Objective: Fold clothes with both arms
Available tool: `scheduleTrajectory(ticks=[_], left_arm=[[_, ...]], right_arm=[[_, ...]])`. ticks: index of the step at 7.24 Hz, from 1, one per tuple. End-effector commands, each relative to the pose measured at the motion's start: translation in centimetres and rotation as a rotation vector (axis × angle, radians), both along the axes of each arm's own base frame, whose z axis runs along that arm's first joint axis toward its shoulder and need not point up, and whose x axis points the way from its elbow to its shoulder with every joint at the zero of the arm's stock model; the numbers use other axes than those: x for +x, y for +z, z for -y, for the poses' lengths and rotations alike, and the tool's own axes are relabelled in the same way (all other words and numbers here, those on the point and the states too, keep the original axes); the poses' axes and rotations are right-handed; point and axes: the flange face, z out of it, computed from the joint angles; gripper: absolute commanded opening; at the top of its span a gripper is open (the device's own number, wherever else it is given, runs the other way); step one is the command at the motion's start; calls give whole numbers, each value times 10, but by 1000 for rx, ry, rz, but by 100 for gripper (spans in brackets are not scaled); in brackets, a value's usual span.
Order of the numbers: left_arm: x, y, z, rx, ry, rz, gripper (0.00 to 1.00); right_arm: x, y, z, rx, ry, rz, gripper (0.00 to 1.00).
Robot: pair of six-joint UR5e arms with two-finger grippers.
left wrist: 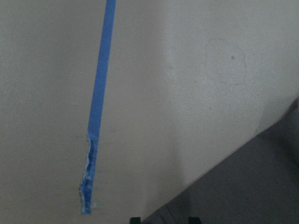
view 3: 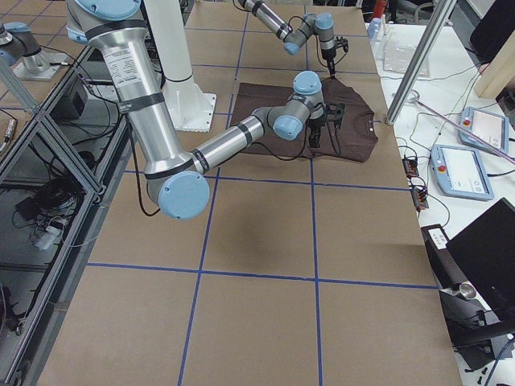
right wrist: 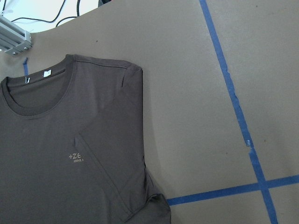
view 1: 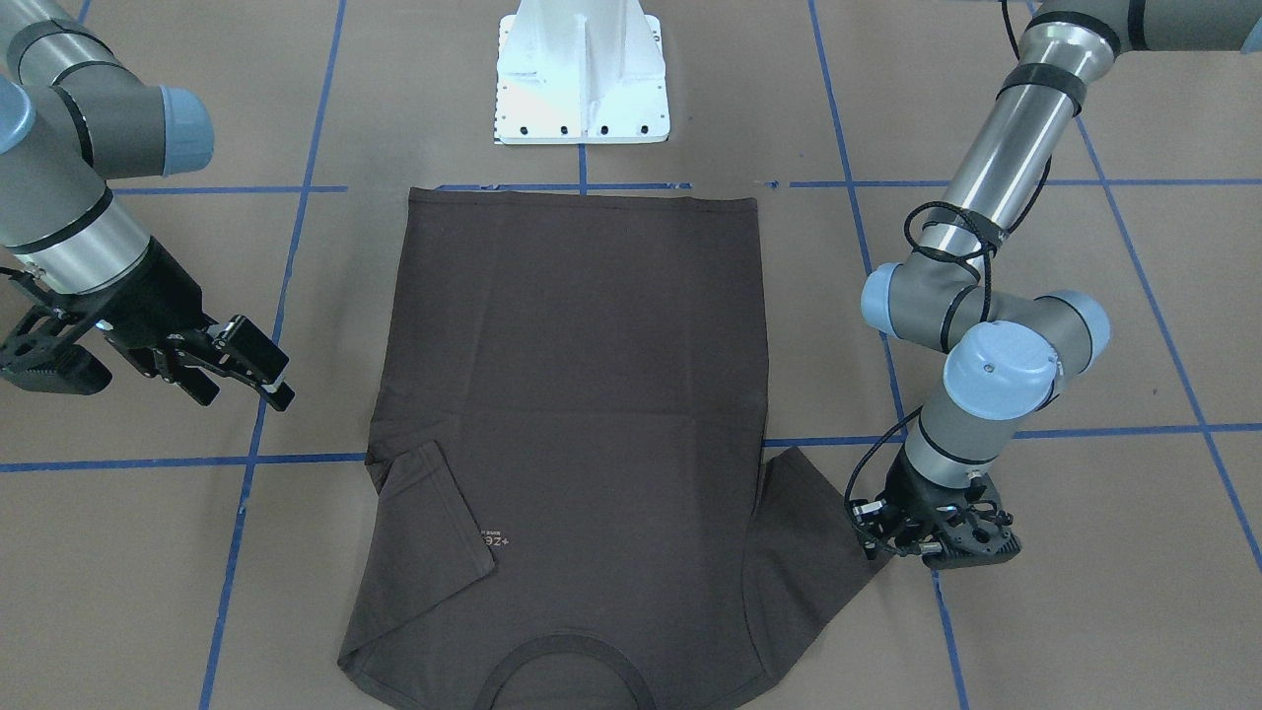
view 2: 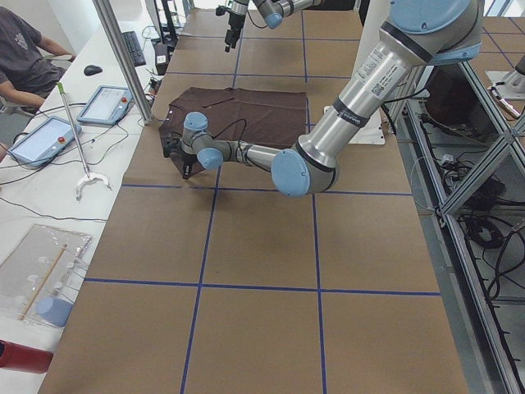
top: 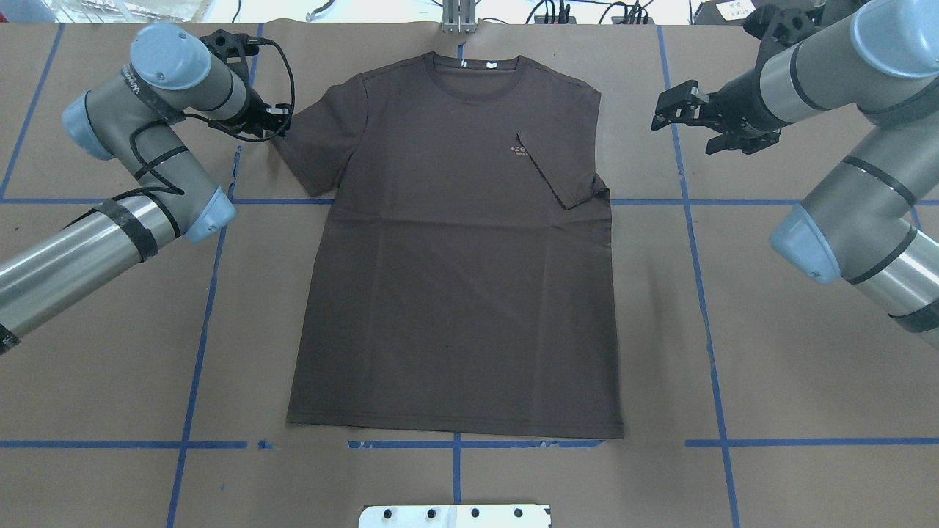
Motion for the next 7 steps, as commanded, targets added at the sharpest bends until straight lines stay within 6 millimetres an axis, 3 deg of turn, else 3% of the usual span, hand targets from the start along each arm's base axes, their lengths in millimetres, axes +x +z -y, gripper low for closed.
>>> scheduleTrajectory(ticks=[1,2,3,4,7], left_arm=[[0,5,-2,-5,1,3,42],[0,3,-1,-5,0,2,39],[0,2,-1,-9,-5,-2,24],[1,0,0,-7,-5,-3,0],[5,-14,2,-3,-2,-10,0]], right_arm=[[-1,-1,0,0,-2,1,100],[0,-1,1,-2,1,-1,100],[-1,-1,0,-3,-2,-1,100],[0,-1,1,-6,-2,0,100],[-1,1,2,-10,-1,-5,100]])
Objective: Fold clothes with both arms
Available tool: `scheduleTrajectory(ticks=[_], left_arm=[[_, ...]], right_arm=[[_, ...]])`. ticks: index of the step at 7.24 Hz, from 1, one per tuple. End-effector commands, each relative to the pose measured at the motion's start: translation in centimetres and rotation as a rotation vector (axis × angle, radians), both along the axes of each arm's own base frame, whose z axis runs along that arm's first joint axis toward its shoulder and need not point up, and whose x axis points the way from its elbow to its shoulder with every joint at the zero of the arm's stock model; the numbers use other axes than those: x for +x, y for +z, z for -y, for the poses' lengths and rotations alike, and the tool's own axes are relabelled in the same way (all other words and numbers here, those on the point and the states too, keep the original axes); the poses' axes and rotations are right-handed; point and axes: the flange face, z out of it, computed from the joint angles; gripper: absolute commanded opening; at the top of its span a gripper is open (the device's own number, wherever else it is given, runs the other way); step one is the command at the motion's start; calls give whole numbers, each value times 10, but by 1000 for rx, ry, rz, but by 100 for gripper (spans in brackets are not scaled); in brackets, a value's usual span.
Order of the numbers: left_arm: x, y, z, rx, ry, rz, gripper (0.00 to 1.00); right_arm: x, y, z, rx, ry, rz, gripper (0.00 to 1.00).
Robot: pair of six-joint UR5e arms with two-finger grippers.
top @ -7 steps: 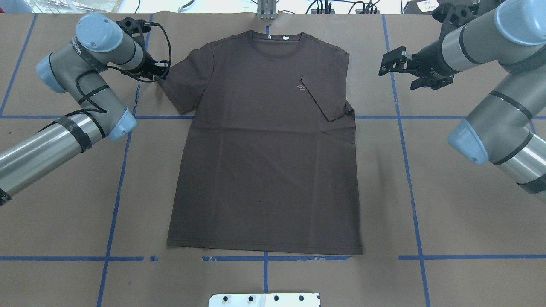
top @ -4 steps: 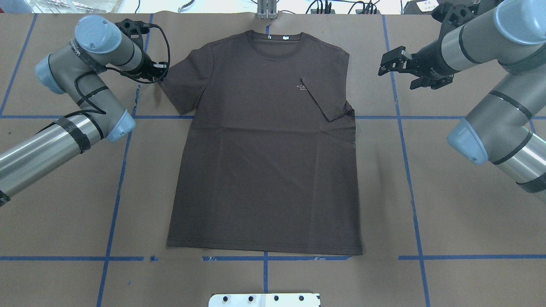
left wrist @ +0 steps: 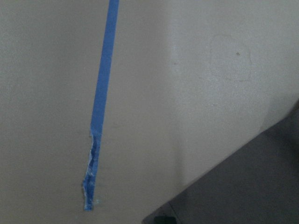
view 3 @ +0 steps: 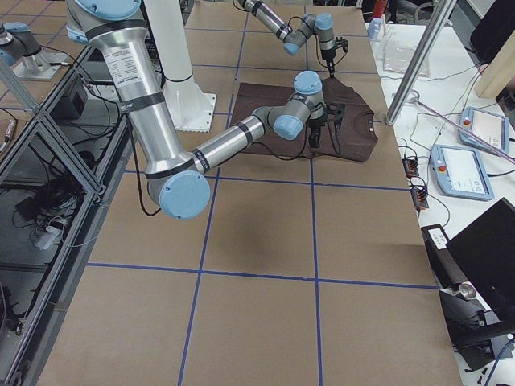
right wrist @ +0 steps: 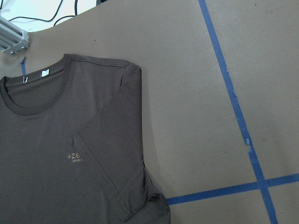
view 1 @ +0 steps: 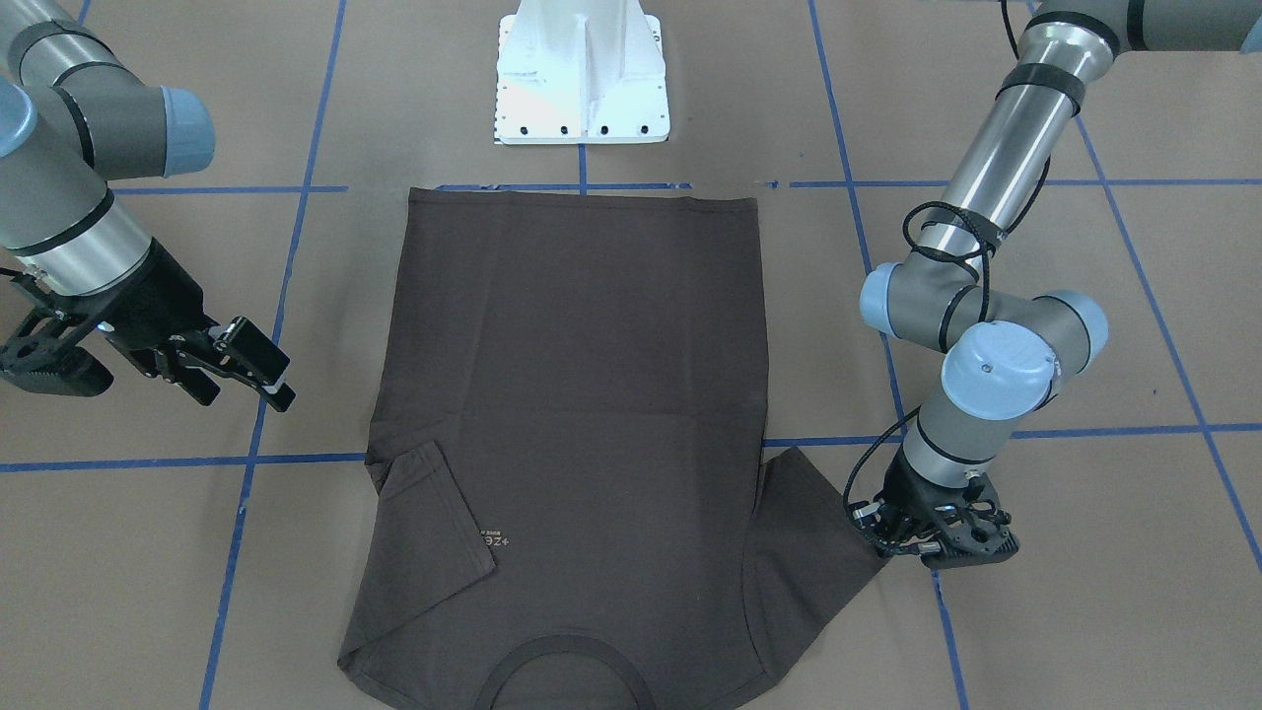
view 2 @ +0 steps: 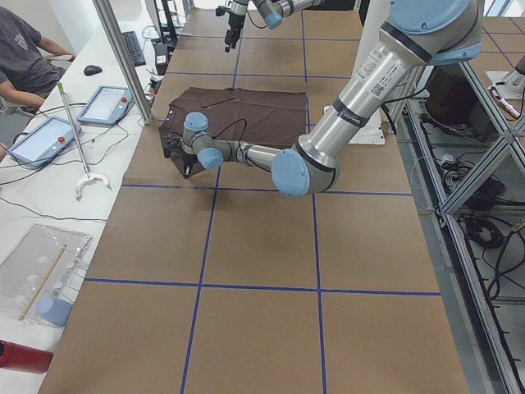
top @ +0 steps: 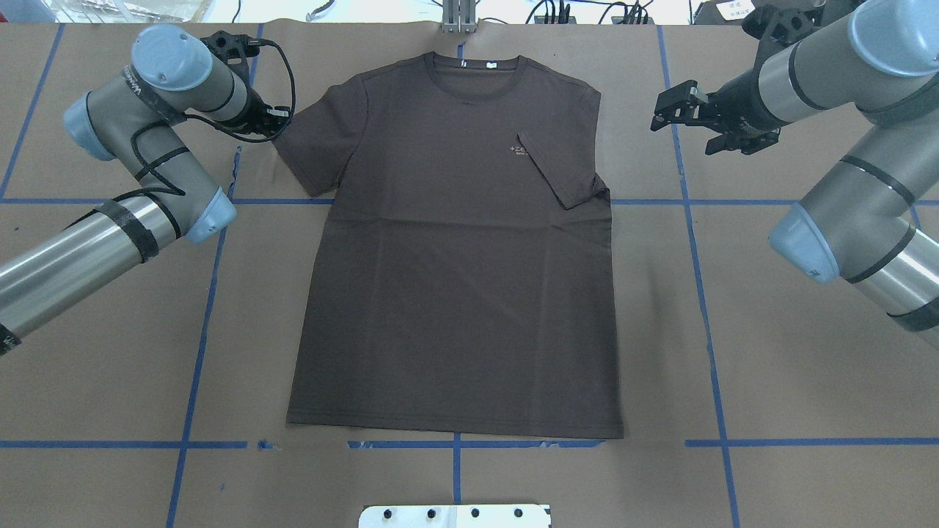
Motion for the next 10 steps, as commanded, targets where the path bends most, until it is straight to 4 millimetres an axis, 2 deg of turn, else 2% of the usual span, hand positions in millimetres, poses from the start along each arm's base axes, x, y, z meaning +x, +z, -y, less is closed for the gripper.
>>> scheduleTrajectory(ticks=[1,2,3,4,8,10], left_arm=[[2,-13,4,3,2,-5,0],[-1,-6,2,0,0,0,0],[-3,1,1,-5,-2,9,47],[-3,3,0,-11,-3,10,53],[-2,6,0,-18,-5,11,51],[0,8,-1,-19,-2,13,46]], right_arm=[[0,0,1,-1,2,-2,100],[0,1,1,-2,4,-3,100],[0,1,1,-3,6,-3,100],[-1,1,2,-5,6,-3,100],[-4,4,2,-14,6,-5,100],[-4,3,3,-13,6,-3,100]])
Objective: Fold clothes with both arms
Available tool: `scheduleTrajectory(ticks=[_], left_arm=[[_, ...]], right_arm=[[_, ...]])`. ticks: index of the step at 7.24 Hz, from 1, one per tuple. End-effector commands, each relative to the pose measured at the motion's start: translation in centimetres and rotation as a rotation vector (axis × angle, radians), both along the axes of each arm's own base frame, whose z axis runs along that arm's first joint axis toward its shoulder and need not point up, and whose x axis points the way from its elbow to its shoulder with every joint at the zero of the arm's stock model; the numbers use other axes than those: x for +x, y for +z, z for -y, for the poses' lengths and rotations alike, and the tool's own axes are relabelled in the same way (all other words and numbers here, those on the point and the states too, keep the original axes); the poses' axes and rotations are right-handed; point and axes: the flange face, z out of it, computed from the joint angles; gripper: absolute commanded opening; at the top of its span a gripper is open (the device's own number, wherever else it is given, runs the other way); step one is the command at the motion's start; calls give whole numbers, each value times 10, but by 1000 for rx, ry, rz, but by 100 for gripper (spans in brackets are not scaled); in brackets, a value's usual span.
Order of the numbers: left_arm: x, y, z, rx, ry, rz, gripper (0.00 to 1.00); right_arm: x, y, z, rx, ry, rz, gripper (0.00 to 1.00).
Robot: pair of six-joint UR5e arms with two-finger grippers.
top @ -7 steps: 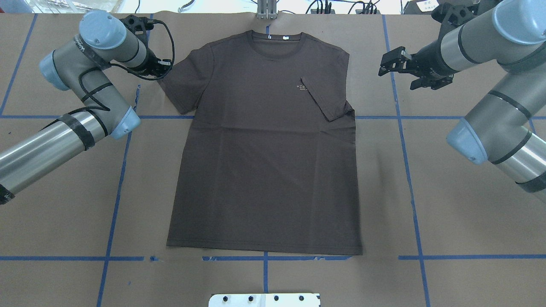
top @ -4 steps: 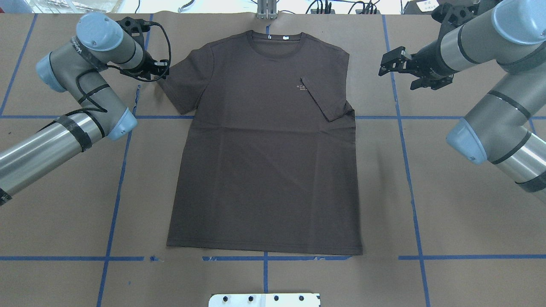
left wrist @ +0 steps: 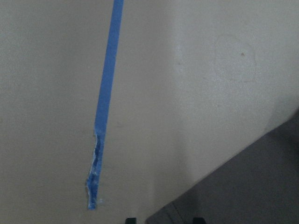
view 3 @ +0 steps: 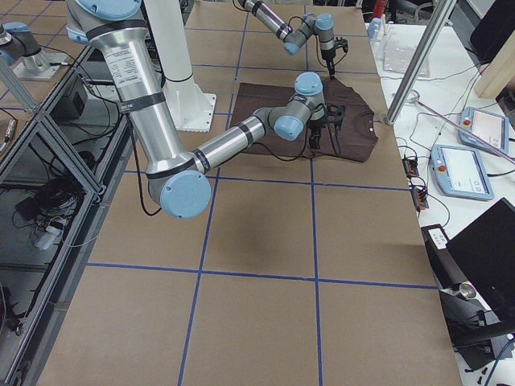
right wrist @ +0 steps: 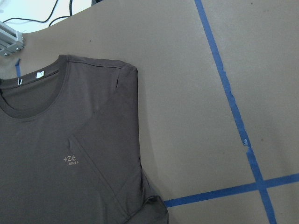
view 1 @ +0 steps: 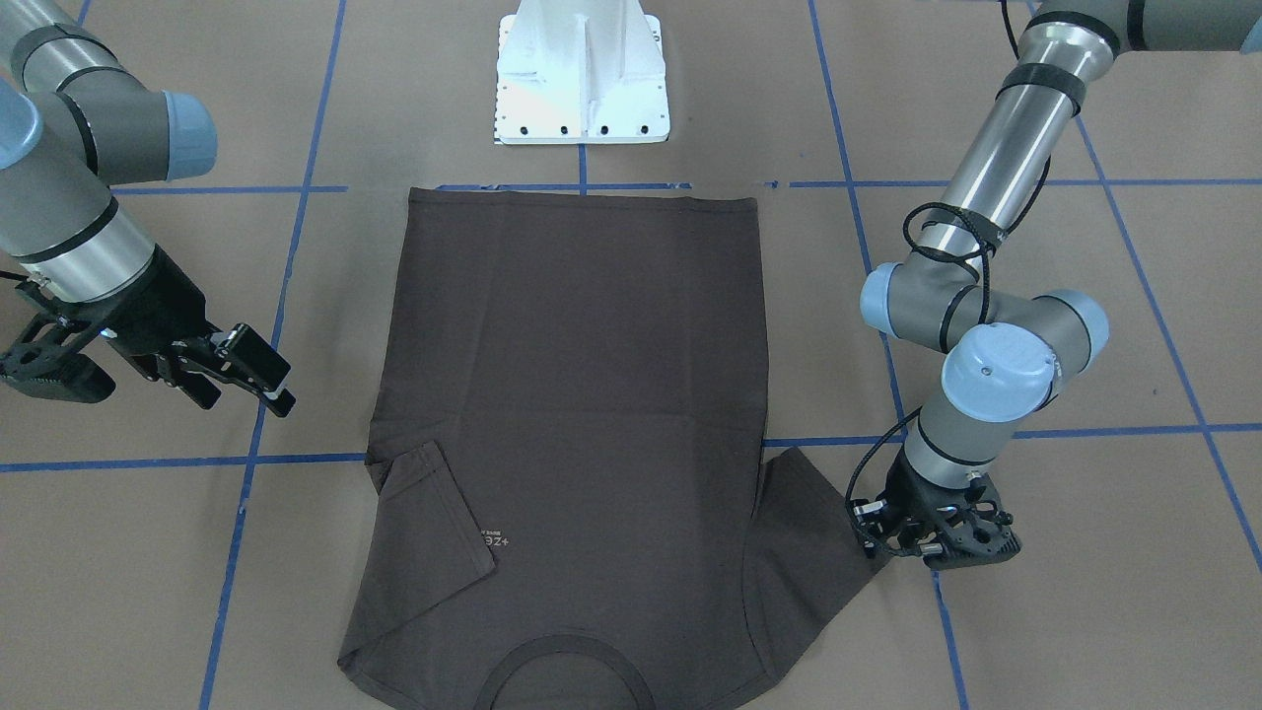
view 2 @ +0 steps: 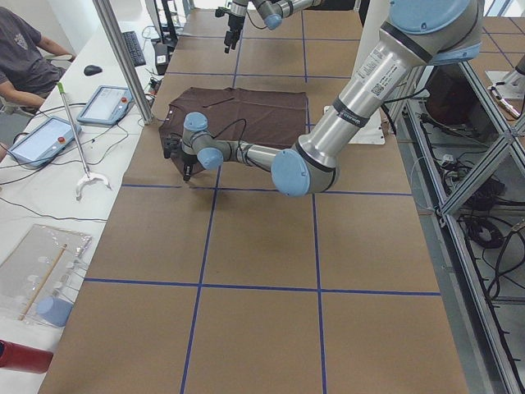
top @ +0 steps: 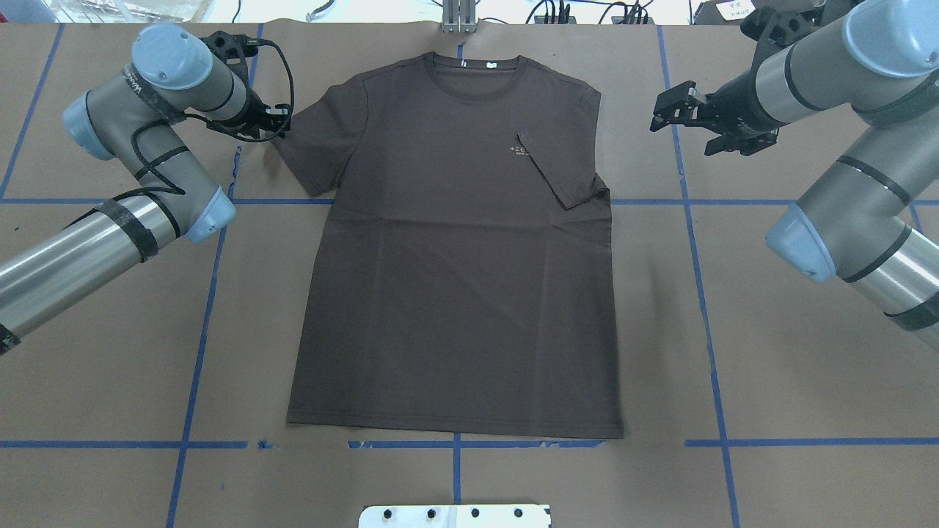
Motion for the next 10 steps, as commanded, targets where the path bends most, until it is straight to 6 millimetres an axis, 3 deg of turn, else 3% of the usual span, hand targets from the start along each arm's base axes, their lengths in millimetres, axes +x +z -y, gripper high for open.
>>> scheduleTrajectory(ticks=[1,2,4,6,9,10], left_arm=[[3,0,-1,0,4,0,38],[5,-4,-1,2,5,-2,0],[12,-10,-2,2,13,-2,0],[17,-37,4,1,14,-8,0],[28,-142,12,-8,9,-69,0],[58,-155,-3,-34,15,-91,0]], right_arm=[[0,-1,0,-1,1,1,100],[-1,-1,0,0,-1,2,100],[-2,2,1,-2,-1,0,100],[-5,8,3,-10,-1,-6,100],[0,1,7,4,-2,0,100],[0,-1,6,8,-3,4,100]])
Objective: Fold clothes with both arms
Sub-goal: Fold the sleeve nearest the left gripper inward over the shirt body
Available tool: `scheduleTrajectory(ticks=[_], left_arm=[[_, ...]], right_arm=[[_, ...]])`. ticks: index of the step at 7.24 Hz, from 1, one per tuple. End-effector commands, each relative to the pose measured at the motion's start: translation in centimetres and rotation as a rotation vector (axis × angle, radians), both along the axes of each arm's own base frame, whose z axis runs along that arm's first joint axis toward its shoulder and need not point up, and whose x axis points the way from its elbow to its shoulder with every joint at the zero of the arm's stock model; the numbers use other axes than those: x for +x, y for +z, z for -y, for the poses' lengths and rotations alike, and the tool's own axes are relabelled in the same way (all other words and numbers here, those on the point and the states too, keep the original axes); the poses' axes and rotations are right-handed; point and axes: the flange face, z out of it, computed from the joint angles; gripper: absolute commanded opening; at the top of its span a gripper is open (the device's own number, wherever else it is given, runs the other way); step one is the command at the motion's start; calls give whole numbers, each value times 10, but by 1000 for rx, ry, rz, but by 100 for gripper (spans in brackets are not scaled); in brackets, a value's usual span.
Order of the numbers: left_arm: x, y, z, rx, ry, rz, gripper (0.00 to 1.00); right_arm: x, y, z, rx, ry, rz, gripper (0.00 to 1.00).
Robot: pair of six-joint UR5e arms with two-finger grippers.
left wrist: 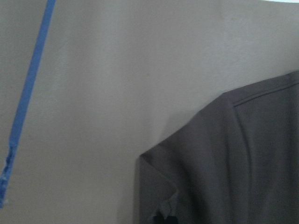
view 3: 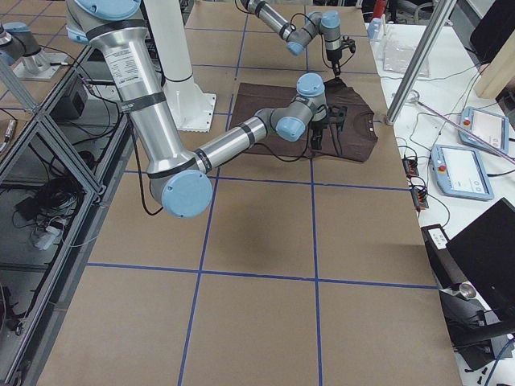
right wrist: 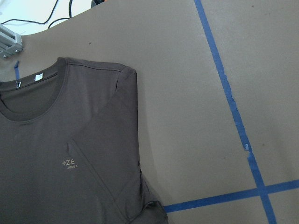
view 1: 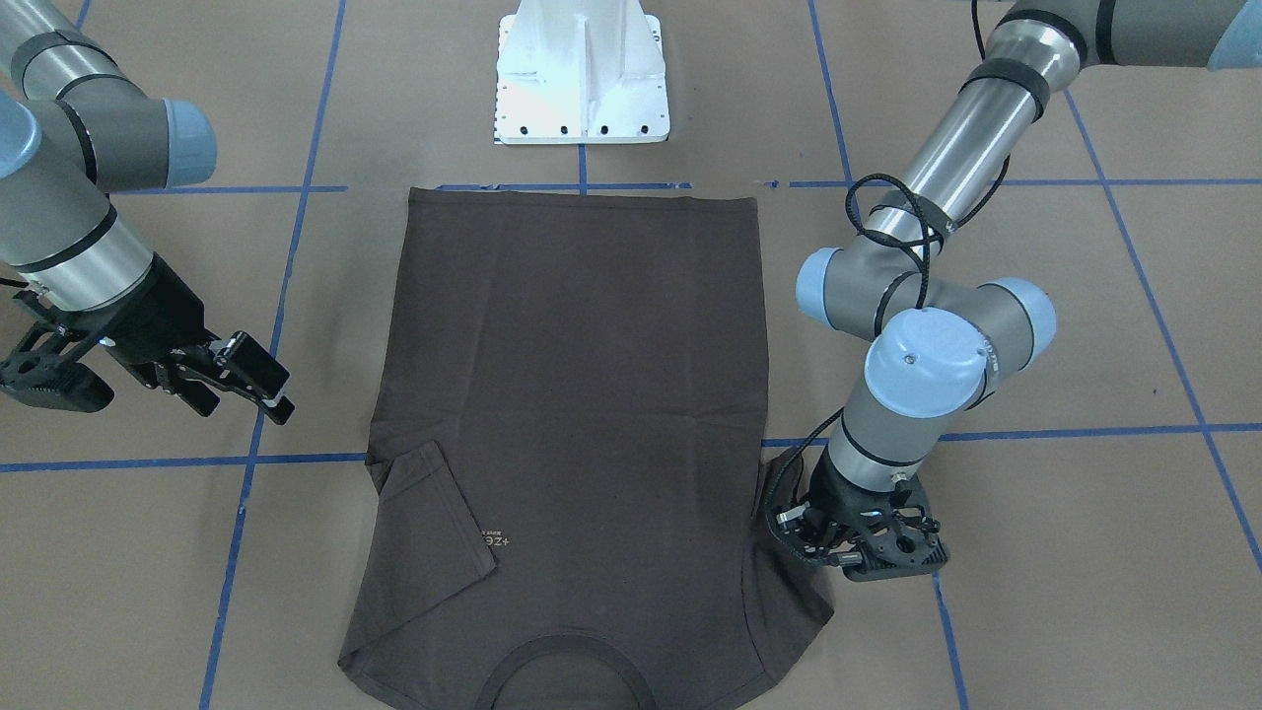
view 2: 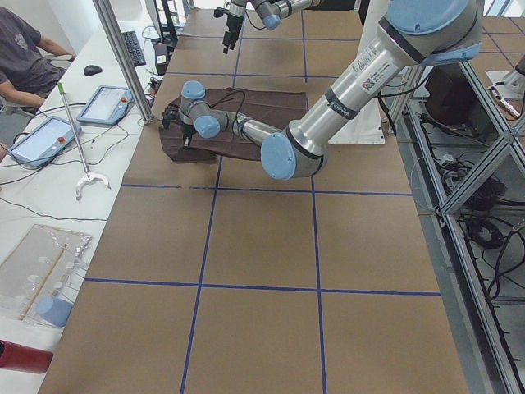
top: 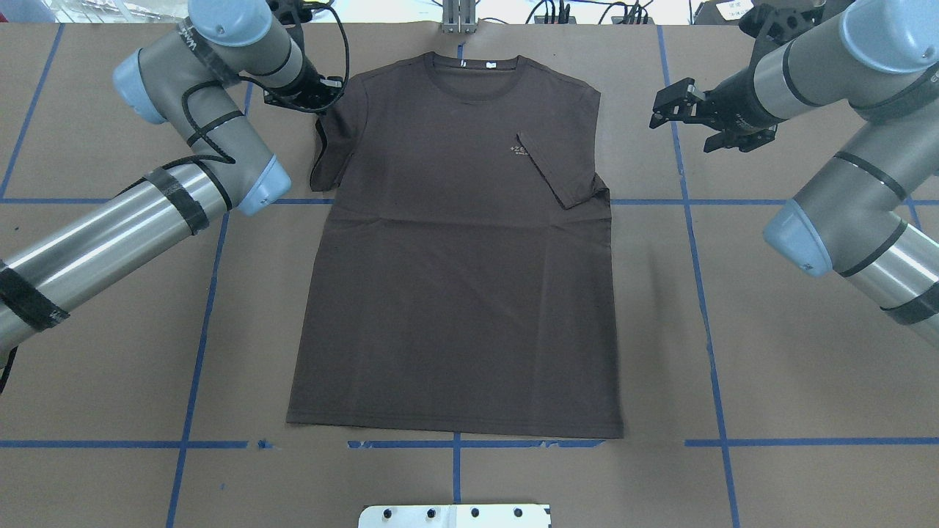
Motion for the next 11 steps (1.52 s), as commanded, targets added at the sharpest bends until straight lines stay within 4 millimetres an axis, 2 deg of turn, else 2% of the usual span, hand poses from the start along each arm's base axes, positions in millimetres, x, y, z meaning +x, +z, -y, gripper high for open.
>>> scheduleTrajectory(ticks=[1,2,3,4,5,6,7,8,9,10,11], left_arm=[[46,-32,-16,-60,-1,-35,0],[61,-39,-11,-81,-5,-33,0],[65,-51,-4,-61,-25,-34,0],[71,-44,3,-48,-49,-48,0],[81,-47,7,-53,-62,-65,0],[91,-59,1,-45,-50,-73,37],[100,-71,-11,-32,-33,-94,48],[86,-86,-30,13,-20,-145,52],[53,-86,-68,65,-3,-210,54],[22,-74,-109,72,60,-268,55],[-2,-64,-136,76,95,-300,55]], right_arm=[[3,-2,0,3,1,3,100],[2,-1,1,1,1,2,100],[1,-1,0,-1,0,1,100],[1,0,1,-2,0,0,100],[1,0,0,-4,1,1,100],[2,0,0,-7,4,3,100],[2,-1,-2,-9,7,7,100],[3,-10,-9,-25,22,32,100],[-11,-26,-30,-78,35,76,100],[-39,-42,-64,-118,25,111,100],[-78,-44,-100,-108,11,96,100]])
